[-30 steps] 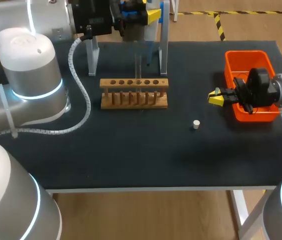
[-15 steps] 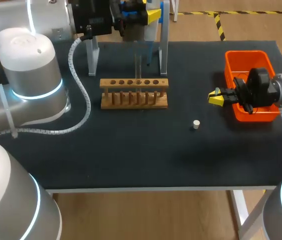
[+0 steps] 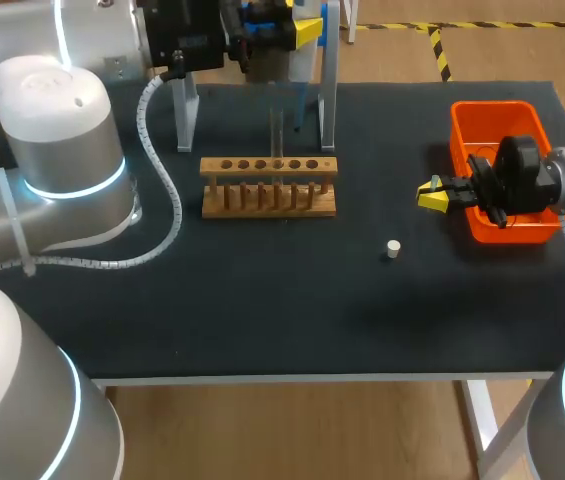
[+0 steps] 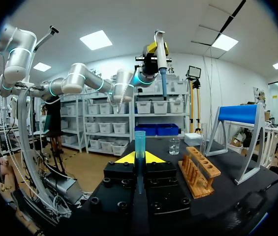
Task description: Invert the test tube, pick up the pipette, mount the tip to pipette, aspirate from beaker and dispense into the tube, eject the tip, return the pipette, and cap with the stopper.
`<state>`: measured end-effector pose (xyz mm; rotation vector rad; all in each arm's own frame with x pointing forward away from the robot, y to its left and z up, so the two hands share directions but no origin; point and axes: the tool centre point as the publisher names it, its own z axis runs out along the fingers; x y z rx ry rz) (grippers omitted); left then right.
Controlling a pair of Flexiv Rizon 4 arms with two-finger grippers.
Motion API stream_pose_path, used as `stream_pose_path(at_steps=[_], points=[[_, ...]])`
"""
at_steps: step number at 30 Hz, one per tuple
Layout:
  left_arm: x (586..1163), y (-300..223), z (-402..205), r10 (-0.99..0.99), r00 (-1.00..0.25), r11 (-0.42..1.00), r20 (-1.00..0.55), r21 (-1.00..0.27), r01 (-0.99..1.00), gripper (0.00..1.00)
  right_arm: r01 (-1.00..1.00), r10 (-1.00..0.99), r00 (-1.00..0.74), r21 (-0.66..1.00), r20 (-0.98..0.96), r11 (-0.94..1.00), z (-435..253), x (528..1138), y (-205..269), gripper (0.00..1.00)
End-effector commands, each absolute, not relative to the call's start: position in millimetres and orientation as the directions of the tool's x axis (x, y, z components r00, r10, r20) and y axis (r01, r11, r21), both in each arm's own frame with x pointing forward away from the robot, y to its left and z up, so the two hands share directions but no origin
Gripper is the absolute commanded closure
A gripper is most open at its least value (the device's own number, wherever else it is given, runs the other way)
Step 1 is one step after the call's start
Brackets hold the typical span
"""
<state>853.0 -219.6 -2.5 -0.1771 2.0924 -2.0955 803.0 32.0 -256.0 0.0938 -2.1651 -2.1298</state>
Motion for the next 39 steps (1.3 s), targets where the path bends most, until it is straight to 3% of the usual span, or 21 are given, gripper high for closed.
stream_pose_path(at_steps=[1,19,27,29,39], points=[[853.5,-220.7,-3.2,-0.208,-0.977,-0.003,-0.040,-0.999,0.041,1.00,0.028,-0.117,-0.993,0.999,0.030,0.018,-256.2,803.4,31.5,1.00],[851.7,-218.5,-4.8,-0.215,-0.976,-0.010,-0.029,-0.999,0.032,1.00,0.028,-0.117,-0.993,0.999,0.030,0.018,-256.2,803.4,31.5,1.00],[850.8,-211.1,-5.0,-0.220,-0.975,-0.093,-0.012,-0.995,0.033,1.00,0.028,-0.117,-0.993,0.999,0.030,0.018,-256.2,803.4,31.5,1.00],[850.5,-211.1,-4.6,-0.227,-0.974,-0.035,-0.004,-0.999,0.012,1.00,0.028,-0.117,-0.993,0.999,0.030,0.018,-256.2,803.4,31.5,1.00],[849.9,-209.0,-4.7,-0.234,-0.972,-0.039,0.000,-0.999,0.009,1.00,0.028,-0.117,-0.993,0.999,0.030,0.018,-256.2,803.4,31.5,1.00]])
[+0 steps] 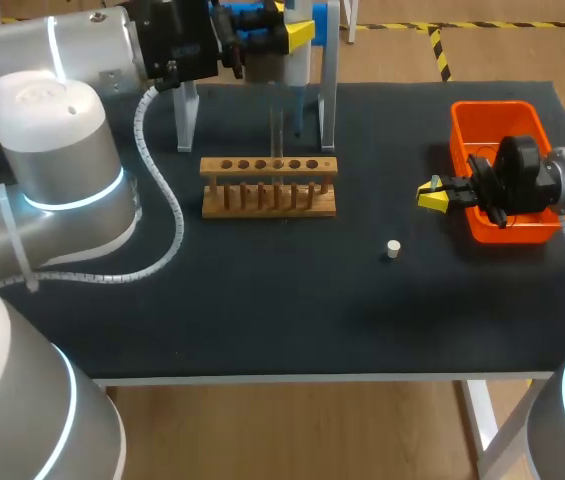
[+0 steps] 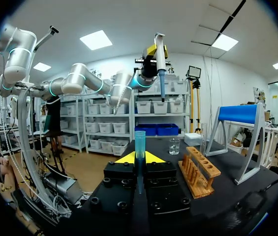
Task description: Invert the test tube, pick up the pipette, mount the tip to pipette, aspirate from beaker and dispense into the tube, eject the tip, return the pipette, and cap with the stopper.
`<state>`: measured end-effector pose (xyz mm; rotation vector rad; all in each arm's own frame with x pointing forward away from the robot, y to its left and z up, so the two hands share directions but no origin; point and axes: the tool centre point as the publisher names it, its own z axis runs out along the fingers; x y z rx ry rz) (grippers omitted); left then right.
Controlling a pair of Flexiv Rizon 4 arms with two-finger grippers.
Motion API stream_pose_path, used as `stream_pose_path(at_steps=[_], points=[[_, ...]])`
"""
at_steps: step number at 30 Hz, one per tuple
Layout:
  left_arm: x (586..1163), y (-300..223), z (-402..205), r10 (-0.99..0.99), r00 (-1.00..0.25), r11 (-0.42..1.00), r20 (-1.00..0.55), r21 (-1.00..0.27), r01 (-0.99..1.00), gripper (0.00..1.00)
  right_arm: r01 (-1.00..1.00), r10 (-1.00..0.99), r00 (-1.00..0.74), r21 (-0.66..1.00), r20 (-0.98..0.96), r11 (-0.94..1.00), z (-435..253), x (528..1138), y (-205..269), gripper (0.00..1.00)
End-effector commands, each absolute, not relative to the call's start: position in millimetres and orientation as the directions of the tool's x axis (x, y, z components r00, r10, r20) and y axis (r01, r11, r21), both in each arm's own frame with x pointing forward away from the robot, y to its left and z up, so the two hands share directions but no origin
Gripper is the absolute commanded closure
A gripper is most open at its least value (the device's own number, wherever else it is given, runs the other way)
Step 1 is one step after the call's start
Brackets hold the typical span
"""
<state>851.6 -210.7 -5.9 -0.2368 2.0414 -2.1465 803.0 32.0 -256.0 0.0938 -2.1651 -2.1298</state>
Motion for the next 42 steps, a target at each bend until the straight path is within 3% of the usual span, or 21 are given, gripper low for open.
stream_pose_path(at_steps=[1,32,42], points=[[849.9,-208.6,-4.6,-0.234,-0.972,-0.041,-0.001,-0.999,0.010,1.00,0.028,-0.117,-0.993,0.999,0.030,0.018,-256.2,803.4,31.5,1.00],[849.2,-206.3,-1.3,-0.240,-0.971,-0.022,-0.013,-1.000,0.019,1.00,0.028,-0.117,-0.993,0.999,0.030,0.018,-256.2,803.4,31.5,1.00],[849.2,-206.3,-1.3,-0.240,-0.971,-0.022,-0.013,-1.000,0.019,1.00,0.033,-0.140,-0.989,0.999,0.038,0.040,-254.8,802.3,60.4,1.00]])
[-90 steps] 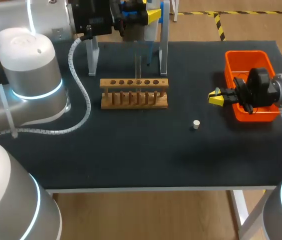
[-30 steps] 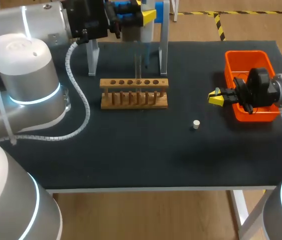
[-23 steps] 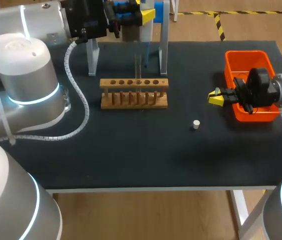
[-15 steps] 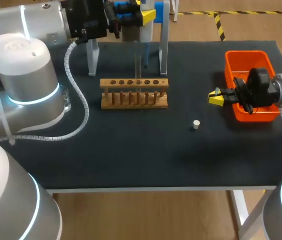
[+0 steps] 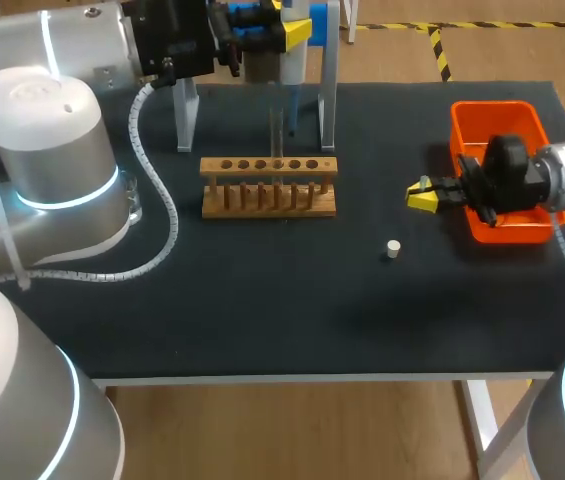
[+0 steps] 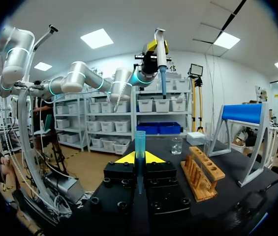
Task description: Invert the test tube, pick up the pipette, mount the tip to pipette, aspirate from beaker and dispense into the tube, eject the tip, return the pipette, and cap with the stopper.
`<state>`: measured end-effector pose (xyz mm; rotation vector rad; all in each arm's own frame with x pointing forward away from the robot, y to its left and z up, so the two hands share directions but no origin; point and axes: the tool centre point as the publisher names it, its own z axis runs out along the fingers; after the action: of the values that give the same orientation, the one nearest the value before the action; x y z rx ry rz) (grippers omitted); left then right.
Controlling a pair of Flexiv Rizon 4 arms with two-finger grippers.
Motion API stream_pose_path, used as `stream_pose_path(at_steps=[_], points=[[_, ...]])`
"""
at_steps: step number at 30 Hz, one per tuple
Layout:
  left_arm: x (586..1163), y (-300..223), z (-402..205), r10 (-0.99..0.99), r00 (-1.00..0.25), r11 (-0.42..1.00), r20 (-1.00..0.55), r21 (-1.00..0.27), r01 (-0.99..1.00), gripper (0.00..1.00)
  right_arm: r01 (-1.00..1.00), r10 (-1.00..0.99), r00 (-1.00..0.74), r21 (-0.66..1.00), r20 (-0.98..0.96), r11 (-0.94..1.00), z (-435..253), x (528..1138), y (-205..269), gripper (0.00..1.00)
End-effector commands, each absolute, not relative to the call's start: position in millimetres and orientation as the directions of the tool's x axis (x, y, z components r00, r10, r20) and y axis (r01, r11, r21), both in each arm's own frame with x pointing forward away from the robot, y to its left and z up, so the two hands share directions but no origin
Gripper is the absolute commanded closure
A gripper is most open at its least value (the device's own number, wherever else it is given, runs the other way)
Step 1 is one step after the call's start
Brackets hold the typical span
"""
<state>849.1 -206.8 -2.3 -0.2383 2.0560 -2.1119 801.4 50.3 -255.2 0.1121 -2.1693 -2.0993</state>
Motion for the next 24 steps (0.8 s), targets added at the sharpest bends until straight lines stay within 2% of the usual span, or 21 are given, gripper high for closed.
stream_pose_path(at_steps=[1,24], points=[[849.2,-206.3,-1.3,-0.240,-0.971,-0.022,-0.013,-1.000,0.019,1.00,0.034,-0.142,-0.989,0.999,0.040,0.040,-254.8,802.3,63.0,1.00],[849.2,-206.3,-1.3,-0.240,-0.971,-0.022,-0.013,-1.000,0.019,1.00,0.015,-0.146,-0.989,1.000,0.018,0.019,-243.5,806.0,130.6,1.00]])
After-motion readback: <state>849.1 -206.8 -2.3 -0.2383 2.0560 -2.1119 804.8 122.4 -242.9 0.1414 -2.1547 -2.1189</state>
